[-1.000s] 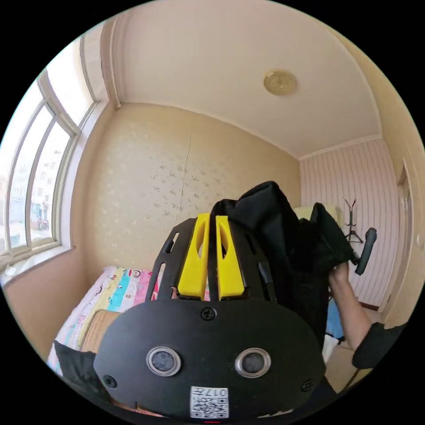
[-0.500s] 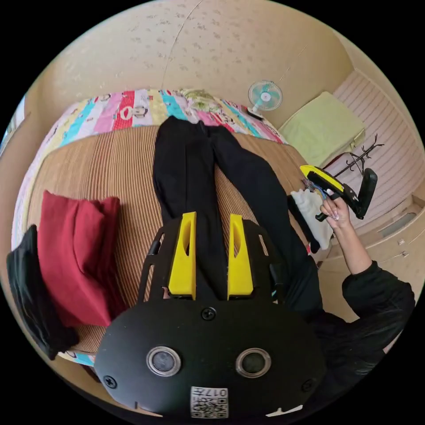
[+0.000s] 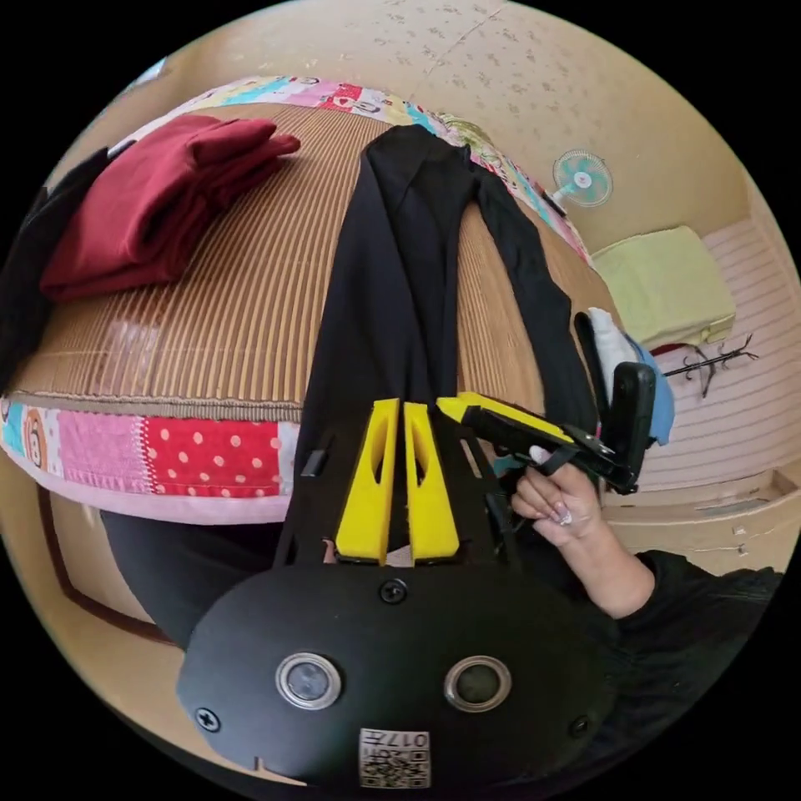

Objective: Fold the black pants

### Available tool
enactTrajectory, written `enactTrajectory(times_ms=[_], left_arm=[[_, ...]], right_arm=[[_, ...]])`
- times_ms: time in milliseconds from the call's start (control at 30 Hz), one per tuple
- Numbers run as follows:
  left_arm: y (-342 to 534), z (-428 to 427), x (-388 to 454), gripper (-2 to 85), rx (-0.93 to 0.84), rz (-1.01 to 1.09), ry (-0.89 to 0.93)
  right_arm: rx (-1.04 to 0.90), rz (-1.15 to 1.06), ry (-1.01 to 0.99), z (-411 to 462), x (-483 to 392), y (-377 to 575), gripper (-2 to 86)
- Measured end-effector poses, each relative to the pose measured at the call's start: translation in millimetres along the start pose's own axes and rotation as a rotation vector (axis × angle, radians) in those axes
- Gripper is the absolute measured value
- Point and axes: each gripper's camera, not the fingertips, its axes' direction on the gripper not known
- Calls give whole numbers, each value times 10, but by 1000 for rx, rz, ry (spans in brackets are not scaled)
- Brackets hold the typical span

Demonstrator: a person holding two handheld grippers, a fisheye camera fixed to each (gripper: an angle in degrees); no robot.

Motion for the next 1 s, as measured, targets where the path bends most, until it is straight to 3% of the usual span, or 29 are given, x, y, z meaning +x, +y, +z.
enactTrajectory(times_ms=[33, 133, 233, 367, 467, 600, 700, 867, 1000], left_arm=[[65, -151, -172, -1, 32, -6, 228], [343, -489, -631, -7, 135, -55, 519], [658, -661, -978, -5, 126, -147, 337], [962, -778, -1099, 17, 153, -186, 189], [991, -808, -848, 48, 140, -113, 24], [785, -467, -37, 71, 24, 146, -188], [688, -62, 511, 77, 1, 320, -187], [547, 594, 1102, 78, -73, 471, -12], [447, 1029, 1536, 86, -136, 530, 47]], right_arm=[[21, -4, -36, -107, 3, 17, 35], [147, -30, -173, -630, 85, 245, 29], [130, 15, 19, -838, 268, 548, 28], [-77, 51, 321, -775, 416, 886, 32], [83, 87, 507, -1282, 378, 1166, 44], [257, 312, 686, -2106, 722, 1511, 51], [169, 426, 668, -2306, 1131, 1710, 67], [-16, 463, 518, -2027, 1499, 1843, 94], [-68, 400, 496, -1977, 1239, 1910, 44]])
